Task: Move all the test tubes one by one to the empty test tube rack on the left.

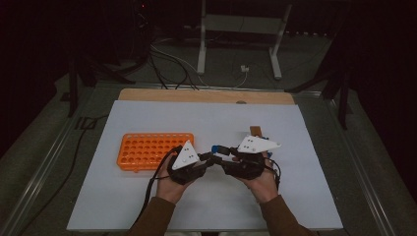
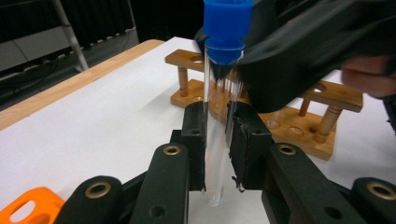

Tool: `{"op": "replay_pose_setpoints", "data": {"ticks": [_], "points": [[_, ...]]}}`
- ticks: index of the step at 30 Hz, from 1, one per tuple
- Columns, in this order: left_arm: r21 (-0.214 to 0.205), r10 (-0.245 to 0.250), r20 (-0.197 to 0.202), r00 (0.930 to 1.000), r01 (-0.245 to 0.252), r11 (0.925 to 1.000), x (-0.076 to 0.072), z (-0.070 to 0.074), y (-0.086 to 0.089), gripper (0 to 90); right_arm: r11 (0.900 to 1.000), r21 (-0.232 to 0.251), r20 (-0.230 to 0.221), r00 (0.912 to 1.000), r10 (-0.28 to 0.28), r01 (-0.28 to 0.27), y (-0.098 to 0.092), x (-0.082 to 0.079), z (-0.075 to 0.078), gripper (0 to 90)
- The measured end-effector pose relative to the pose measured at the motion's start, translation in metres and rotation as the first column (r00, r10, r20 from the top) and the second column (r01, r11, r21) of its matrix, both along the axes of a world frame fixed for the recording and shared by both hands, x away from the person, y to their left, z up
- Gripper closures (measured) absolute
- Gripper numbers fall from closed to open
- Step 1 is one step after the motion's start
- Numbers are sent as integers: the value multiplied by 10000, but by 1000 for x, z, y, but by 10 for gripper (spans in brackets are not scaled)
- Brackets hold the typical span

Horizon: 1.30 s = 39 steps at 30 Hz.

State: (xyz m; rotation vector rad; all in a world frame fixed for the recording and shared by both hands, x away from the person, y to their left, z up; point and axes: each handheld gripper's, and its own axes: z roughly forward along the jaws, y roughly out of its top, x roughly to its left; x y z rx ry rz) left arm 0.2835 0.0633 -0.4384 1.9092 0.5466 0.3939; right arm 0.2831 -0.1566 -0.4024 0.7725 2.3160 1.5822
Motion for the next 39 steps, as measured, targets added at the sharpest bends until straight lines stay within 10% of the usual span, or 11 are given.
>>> {"op": "replay_pose_setpoints", "data": {"ticks": [13,39], "points": [[-318,518,-242,9984,-525,9981,12,-1,23,780,9910,55,141,9909,-1338,1337,-15,-4,2,35],[48,1765,-707,9818,-1766,9843,29,-30,55,779,9758,-103,477,9749,-2176,2183,-49,-13,-1,0]]}}
